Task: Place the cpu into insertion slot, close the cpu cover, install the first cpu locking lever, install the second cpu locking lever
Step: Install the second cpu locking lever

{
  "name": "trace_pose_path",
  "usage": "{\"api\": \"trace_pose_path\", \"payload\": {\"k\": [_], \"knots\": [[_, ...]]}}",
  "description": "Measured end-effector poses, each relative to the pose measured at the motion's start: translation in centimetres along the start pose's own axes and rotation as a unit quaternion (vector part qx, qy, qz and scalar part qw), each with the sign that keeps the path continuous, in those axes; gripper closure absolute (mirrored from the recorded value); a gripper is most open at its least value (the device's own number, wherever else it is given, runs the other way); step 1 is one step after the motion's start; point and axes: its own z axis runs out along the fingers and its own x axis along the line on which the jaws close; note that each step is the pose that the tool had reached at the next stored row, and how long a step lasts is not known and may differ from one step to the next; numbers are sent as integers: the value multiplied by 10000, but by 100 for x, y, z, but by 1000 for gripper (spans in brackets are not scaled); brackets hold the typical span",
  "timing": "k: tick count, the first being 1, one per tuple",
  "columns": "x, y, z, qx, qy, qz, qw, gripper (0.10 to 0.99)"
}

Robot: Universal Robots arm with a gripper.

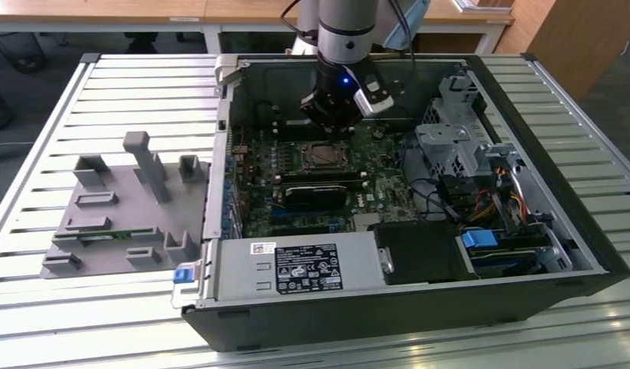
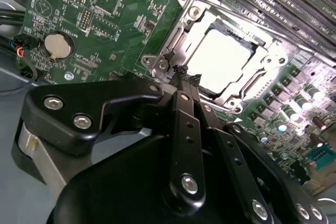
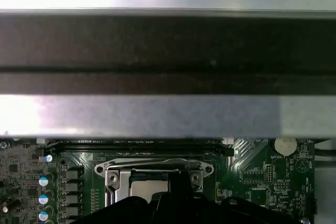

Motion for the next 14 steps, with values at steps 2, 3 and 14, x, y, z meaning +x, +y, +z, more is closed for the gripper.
{"api": "trace_pose_path", "payload": {"k": [2, 3, 14], "knots": [[0, -12, 0, -1, 0, 0, 10000, 980], [-1, -17, 0, 0, 0, 0, 10000, 980], [-8, -55, -237, -1, 0, 0, 10000, 980]]}}
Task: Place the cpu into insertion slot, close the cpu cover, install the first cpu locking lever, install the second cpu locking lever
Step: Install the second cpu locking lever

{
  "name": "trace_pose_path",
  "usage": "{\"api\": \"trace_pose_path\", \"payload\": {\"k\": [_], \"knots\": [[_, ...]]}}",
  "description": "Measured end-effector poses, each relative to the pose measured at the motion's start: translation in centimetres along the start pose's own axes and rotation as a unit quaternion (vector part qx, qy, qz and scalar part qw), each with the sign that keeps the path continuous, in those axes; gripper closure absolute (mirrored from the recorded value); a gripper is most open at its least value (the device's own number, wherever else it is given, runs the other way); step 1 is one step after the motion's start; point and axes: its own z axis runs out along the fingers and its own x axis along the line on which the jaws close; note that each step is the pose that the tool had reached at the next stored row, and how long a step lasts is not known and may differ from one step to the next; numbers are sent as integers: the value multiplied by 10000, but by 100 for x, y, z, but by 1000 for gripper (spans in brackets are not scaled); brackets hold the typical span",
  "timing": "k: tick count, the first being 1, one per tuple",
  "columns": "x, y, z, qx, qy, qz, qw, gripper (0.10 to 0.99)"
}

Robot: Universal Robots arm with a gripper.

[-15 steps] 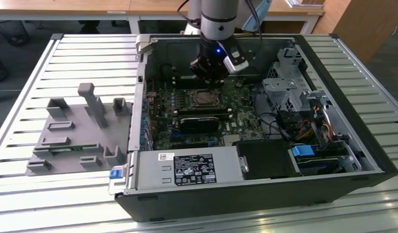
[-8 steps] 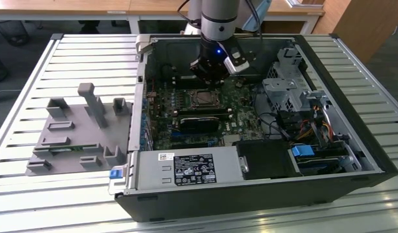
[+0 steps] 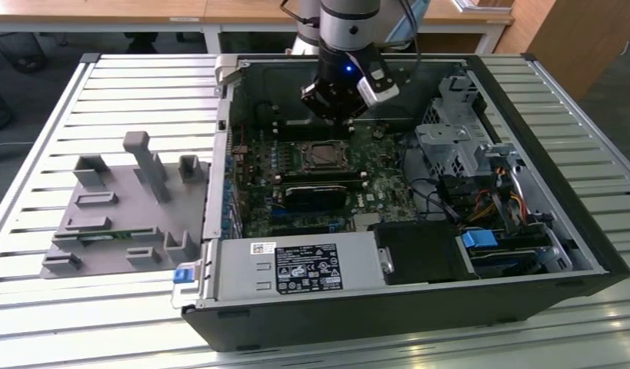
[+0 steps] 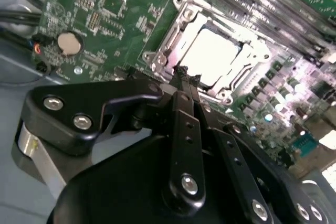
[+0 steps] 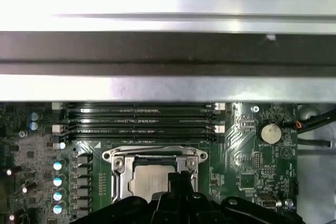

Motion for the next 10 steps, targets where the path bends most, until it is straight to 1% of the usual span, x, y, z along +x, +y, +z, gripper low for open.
{"api": "trace_pose_path", "payload": {"k": [1, 6, 7, 9, 10], "knots": [[0, -28, -1, 1, 0, 0, 10000, 980], [-5, -224, -3, 1, 4, 0, 10000, 980], [-6, -251, -2, 0, 16, 0, 10000, 980], [-11, -287, 1, 2, 63, 1, 10000, 980], [-12, -304, 4, 2, 74, 1, 10000, 980]]}}
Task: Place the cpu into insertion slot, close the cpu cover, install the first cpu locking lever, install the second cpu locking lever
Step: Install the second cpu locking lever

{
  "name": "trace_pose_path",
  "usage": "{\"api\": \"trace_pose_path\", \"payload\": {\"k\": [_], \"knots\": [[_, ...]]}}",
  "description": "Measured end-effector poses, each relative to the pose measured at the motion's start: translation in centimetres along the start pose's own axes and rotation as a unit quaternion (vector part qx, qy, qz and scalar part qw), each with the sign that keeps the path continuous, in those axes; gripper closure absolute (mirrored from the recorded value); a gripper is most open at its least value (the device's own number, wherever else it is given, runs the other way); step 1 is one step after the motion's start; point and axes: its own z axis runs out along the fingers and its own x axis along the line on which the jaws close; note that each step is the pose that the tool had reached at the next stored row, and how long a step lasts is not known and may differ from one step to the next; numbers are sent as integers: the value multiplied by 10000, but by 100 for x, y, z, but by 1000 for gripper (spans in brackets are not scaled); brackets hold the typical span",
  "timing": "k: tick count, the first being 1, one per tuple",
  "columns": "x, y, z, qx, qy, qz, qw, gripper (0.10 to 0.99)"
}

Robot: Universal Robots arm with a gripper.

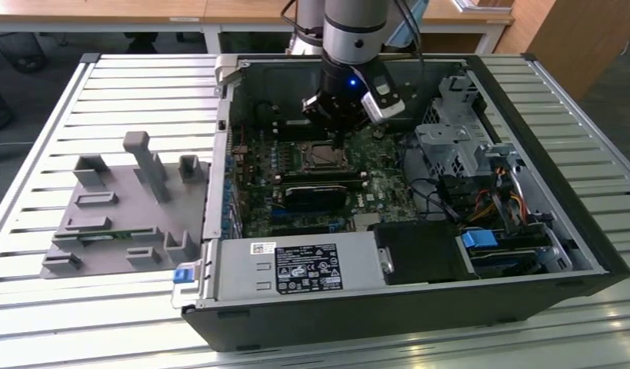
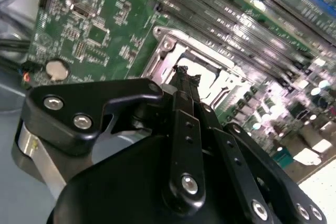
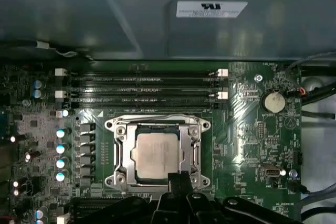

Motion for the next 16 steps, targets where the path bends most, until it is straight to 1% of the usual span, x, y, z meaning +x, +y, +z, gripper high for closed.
{"api": "trace_pose_path", "payload": {"k": [1, 2, 3, 6, 7, 16], "knots": [[-1, -19, 3, -5, 1, 0, 10000, 980], [-1, -39, 5, -33, 2, 0, 10000, 980], [-1, -60, 6, -66, 4, 1, 10000, 980], [-2, -118, 12, -185, 10, 2, 9998, 980], [-2, -132, 14, -199, 13, 3, 9998, 980], [-6, -281, 39, -200, 56, -5, 9998, 980]]}}
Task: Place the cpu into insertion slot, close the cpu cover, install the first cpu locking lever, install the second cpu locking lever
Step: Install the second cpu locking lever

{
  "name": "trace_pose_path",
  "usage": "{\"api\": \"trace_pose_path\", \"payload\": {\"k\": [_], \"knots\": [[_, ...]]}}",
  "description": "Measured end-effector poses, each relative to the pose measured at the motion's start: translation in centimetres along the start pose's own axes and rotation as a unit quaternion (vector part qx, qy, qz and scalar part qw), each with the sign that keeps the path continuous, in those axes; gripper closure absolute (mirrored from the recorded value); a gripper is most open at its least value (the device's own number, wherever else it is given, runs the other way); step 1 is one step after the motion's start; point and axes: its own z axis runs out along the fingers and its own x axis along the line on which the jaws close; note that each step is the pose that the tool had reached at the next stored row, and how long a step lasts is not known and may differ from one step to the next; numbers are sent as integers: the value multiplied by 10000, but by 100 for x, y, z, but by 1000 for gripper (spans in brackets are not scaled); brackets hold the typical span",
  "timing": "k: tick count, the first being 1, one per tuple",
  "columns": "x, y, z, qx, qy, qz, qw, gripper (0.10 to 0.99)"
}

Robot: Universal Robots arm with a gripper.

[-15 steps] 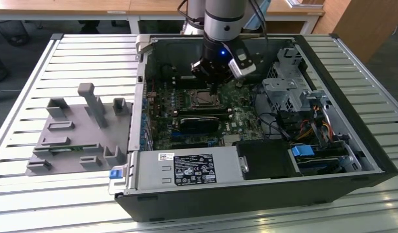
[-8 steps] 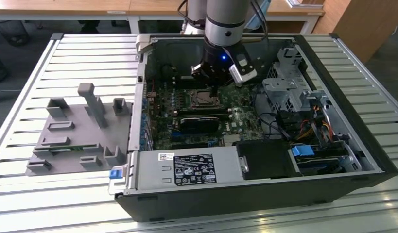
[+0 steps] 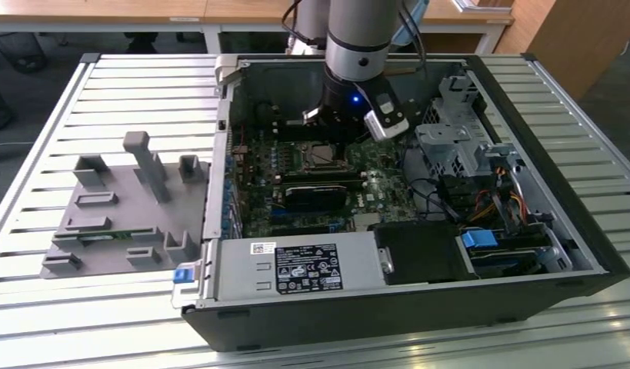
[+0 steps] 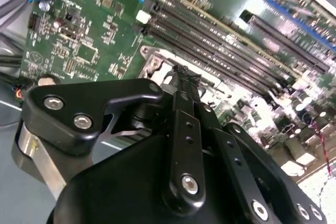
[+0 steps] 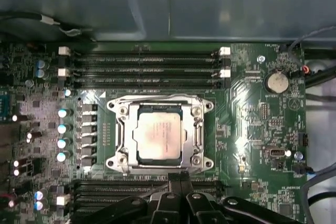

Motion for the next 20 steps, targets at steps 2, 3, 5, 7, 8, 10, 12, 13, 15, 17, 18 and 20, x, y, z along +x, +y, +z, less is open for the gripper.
{"api": "trace_pose_path", "payload": {"k": [2, 3, 5, 7, 8, 10, 12, 13, 15, 17, 18, 20], "knots": [[0, -28, 2, 0, 2, -2, 10000, 980], [6, -37, 3, 0, 2, -1, 10000, 980], [21, -56, 4, -1, 1, -2, 10000, 980], [49, -63, 5, -3, 1, -3, 10000, 980], [76, -65, 5, -4, 2, -3, 10000, 980], [152, -68, 5, -9, 2, -3, 10000, 980], [234, -70, 5, -13, 2, -3, 10000, 980], [264, -70, 8, -14, 2, -2, 10000, 980], [290, -72, 36, -18, 2, -2, 10000, 980], [302, -75, 73, -18, 2, -2, 10000, 980], [305, -76, 91, -20, 2, -2, 10000, 980], [307, -79, 107, -79, 5, -3, 10000, 980]]}}
